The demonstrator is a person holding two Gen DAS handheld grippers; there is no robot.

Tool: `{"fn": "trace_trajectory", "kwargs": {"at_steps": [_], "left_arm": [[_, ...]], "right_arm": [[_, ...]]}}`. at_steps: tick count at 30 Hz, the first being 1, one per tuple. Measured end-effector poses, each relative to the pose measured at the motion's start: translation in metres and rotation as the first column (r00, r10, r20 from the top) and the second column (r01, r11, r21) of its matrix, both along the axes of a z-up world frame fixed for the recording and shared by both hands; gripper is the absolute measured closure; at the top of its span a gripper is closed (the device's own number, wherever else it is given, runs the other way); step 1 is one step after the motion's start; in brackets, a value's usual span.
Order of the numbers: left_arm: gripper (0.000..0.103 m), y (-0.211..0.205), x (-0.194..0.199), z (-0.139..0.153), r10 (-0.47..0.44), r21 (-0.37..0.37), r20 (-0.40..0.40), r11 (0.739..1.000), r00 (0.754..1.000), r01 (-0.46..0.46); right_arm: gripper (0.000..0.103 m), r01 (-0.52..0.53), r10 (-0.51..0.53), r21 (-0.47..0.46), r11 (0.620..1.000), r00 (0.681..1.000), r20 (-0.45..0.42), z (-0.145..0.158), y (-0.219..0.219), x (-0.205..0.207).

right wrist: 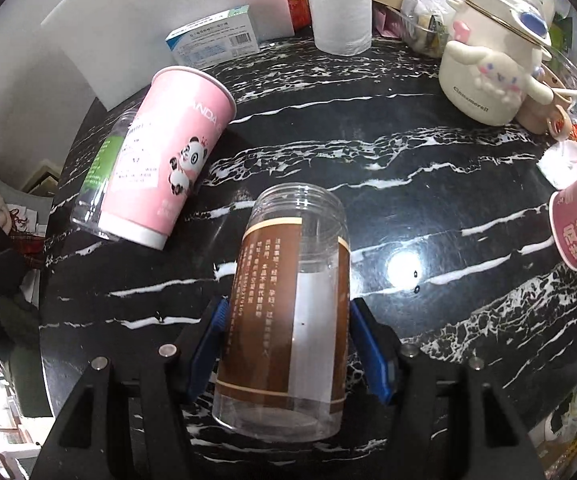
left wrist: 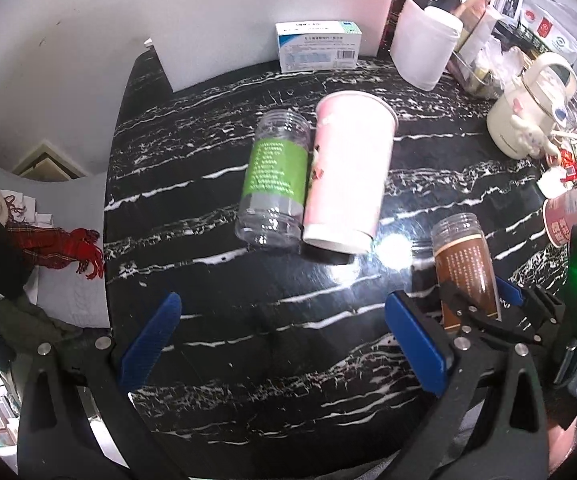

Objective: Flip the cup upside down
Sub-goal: 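Lift the brown-label jar with the right gripper toward the left gripper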

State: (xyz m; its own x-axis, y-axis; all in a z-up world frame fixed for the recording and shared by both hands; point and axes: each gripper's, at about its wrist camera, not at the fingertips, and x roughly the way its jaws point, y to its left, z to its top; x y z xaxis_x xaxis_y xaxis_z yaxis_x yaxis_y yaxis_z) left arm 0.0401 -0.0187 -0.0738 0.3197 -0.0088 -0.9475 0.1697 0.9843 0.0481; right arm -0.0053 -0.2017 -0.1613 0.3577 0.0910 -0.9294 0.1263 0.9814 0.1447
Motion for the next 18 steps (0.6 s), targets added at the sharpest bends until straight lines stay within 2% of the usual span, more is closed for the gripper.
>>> {"fn": "trace_trajectory", "kwargs": {"at_steps": [10,16,18], "left_arm": [[0.001,-0.008,-0.022,-0.011,0.034,0.014,-0.023,0.999,0.999,-0.034],[0.001,-0.011,-0.025,-0.008,0.052,0.018,-0.021,0.999,0.998,-0.052],[0.001,-0.013,-0.023,-0.007,0.054,0.016,-0.022,0.998,0.998,-0.054]], "right_arm": [[0.041,-0.064,0.063,0.025,0.998,0.997,0.049,-0.011,0.003,-0.006],[0.040,-0.087,0.085,0.038,0.996,0.995,0.043,-0.010,0.003,-0.002],[0.036,-0.098,0.097,0.034,0.995,0.994,0.042,-0.009,0.003,-0.002]]}}
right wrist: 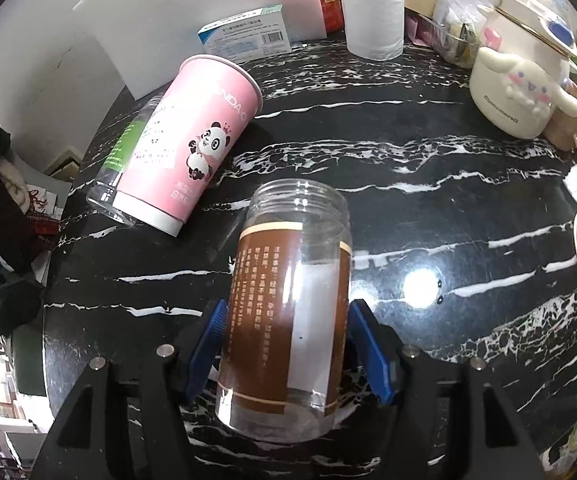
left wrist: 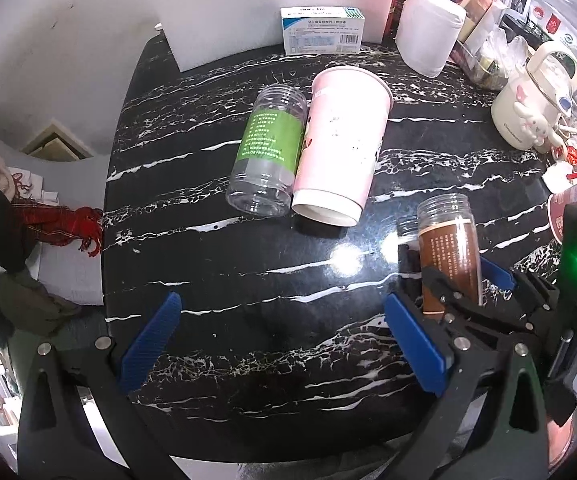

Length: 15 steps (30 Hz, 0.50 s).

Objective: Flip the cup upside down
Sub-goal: 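Lift the brown-label jar with the right gripper toward the left gripper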

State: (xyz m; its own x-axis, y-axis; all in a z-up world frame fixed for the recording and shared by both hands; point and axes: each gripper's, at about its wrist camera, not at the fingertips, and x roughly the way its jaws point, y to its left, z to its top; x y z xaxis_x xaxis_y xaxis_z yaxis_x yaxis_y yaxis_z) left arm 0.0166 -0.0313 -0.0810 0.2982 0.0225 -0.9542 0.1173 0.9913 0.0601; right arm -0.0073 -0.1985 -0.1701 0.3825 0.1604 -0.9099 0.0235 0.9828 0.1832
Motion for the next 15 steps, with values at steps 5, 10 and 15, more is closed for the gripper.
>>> {"fn": "trace_trajectory", "kwargs": {"at_steps": [5,10,15], "left_arm": [[0.001,-0.008,0.002,0.004,0.003,-0.005,0.006,1.000,1.000,-0.003],[0.001,-0.018,0.004,0.011,0.002,-0.020,0.014,1.000,1.000,-0.002],[0.001,-0.034,0.004,0.017,-0.014,-0.030,0.018,0.999,1.000,0.014]], "right_arm": [[0.034,-0.014,0.014,0.006,1.000,1.000,-0.005,0.005,-0.004,0.000],[0.034,-0.019,0.019,0.011,1.000,1.000,0.017,0.023,-0.017,-0.003],[0.034,-0.006,0.005,0.007,1.000,1.000,0.028,0.046,-0.041,-0.014]]}}
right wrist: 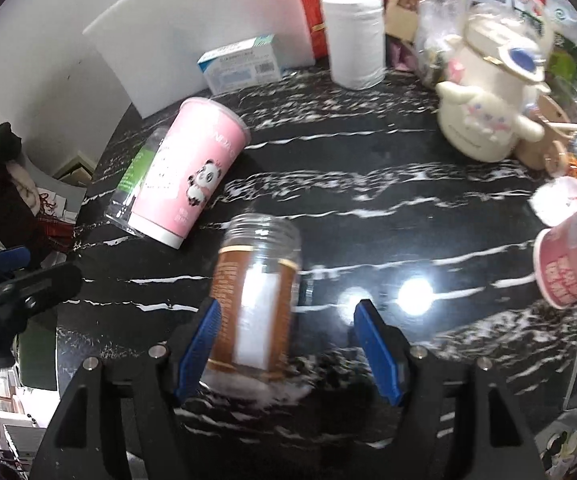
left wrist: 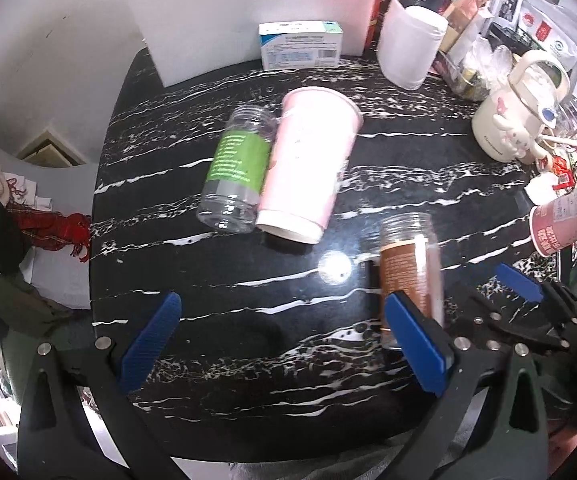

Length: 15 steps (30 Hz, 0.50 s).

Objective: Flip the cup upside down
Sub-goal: 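Lift the brown-label jar with the right gripper toward the left gripper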

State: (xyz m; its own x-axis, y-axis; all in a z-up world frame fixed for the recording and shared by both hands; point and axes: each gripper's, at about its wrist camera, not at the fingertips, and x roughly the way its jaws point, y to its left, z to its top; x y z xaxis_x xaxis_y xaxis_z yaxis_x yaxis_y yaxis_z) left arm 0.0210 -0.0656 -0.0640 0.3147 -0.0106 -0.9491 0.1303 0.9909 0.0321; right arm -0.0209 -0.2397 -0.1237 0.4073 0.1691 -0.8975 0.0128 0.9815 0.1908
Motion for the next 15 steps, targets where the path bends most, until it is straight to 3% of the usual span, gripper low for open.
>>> {"fn": "trace_trajectory", "kwargs": {"at_steps": [8,15], "left_arm": [[0.001,-0.033,-0.003,-0.008,-0.038,-0.038,-0.033,0.999,0.999,0.037],[0.001,-0.055,-0.006,-0.030,-0.052,-0.073,-0.082,0.996,0.995,0.046]], "right_arm": [[0.034,0.047,-0.047,-0.037,0.998,0.999,-0.008,0.020,-0.045,-0.019],[0.034,0.043,-0.045,-0.043,0.998,0.998,-0.044,0.011,-0.059,-0.025]]}}
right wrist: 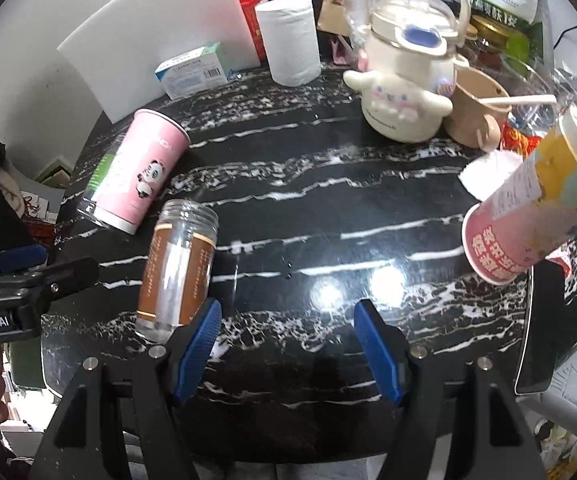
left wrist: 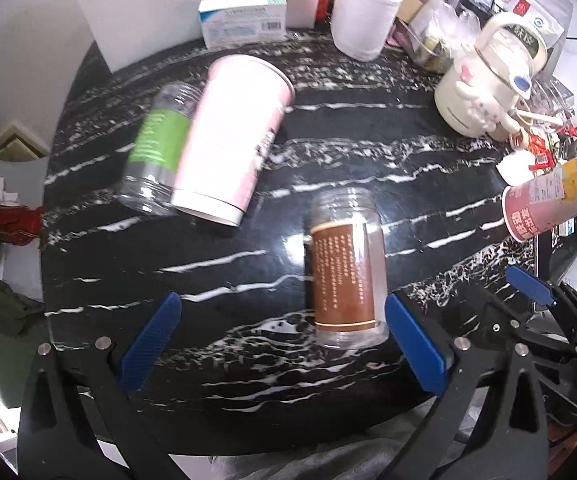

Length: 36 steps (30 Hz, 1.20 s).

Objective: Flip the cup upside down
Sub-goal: 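Lift the brown-label jar with the right gripper toward the left gripper, then close the left gripper on the jar while the right gripper releases it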

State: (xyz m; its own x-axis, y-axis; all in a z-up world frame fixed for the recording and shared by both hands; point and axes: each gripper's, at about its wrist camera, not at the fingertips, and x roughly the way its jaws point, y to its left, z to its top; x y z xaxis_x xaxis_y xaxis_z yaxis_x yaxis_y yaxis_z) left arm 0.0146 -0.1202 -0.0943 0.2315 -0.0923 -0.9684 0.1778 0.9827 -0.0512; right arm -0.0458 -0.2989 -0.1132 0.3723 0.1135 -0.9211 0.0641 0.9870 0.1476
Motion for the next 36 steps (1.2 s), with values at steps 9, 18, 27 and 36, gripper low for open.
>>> {"fn": "trace_trajectory", "kwargs": {"at_steps": [9,18,27,36], "left_arm": [[0.001,-0.025,-0.009,-0.034,-0.037,0.007,-0.028,0.999,0.999,0.037],[0.001,-0.037,-0.017,-0.058,-0.031,-0.010,-0.059,0.999,0.998,0.030],[0.001,-0.045,-0.021,-0.080,-0.034,-0.010,-0.096,0.999,0.995,0.033],[0.016,-0.050,-0.025,-0.104,-0.059,-0.020,-0.144,0.998,0.988,0.056]], "right_arm": [[0.034,0.018,-0.018,0.002,1.000,0.999,-0.050,-0.024,-0.011,-0.005],[0.034,0.043,-0.044,-0.012,0.999,0.996,-0.077,-0.040,-0.022,-0.010],[0.034,0.052,-0.053,-0.020,0.998,0.995,-0.085,-0.046,-0.028,-0.007],[0.034,0.065,-0.067,-0.028,0.997,0.993,-0.092,-0.050,-0.032,-0.008]]}}
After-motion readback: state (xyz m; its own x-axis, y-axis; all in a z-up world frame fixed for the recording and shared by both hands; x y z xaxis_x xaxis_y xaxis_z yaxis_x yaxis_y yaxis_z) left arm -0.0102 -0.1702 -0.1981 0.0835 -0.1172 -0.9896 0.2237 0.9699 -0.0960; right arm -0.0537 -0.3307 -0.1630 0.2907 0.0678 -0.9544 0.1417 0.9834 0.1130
